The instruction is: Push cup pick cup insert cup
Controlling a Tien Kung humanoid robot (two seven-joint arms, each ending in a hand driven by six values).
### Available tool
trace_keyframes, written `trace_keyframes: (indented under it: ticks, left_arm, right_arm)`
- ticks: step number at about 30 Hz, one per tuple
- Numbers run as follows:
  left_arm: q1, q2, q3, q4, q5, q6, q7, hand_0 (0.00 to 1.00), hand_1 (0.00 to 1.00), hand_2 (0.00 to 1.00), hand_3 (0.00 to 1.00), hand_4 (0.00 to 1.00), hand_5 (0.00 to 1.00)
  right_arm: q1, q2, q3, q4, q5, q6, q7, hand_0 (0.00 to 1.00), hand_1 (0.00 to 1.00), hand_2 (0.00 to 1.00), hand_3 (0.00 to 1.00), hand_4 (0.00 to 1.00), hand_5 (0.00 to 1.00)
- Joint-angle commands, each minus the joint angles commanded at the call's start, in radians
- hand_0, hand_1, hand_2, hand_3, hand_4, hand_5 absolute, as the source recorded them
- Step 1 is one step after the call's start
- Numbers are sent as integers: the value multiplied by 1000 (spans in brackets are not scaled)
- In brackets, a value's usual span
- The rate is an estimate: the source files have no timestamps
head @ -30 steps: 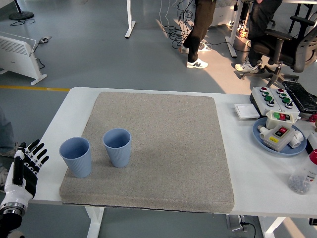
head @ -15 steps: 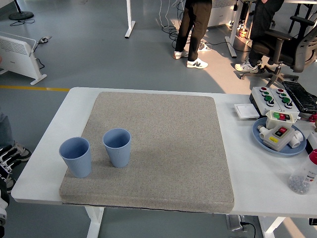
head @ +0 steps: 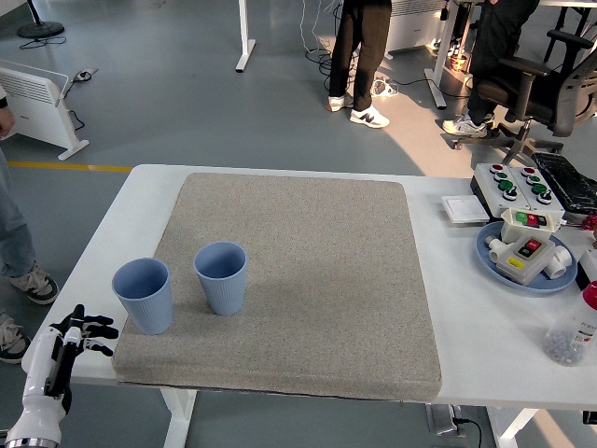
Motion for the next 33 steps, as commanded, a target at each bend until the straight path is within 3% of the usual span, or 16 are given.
trace_keyframes:
  ticks: [11, 12, 33]
  left_arm:
    - [-74, -16, 66, 54, 61, -83, 67, 453, 515, 501, 445, 556, 998]
    - [-77, -17, 68, 57, 62, -84, 68, 488, 543, 517, 462, 560, 998]
    - [-131, -29, 74, 140, 62, -77, 62, 497, 548, 520, 460, 567, 998]
  right_arm:
    - [6, 1, -6, 1, 9, -1, 0, 523, 544, 623, 567, 118, 455]
    - [6, 1, -6, 1, 9, -1, 0, 523, 544, 623, 567, 118, 456]
    - [5, 1, -12, 1, 18, -4, 1, 523, 544, 623, 566, 117, 455]
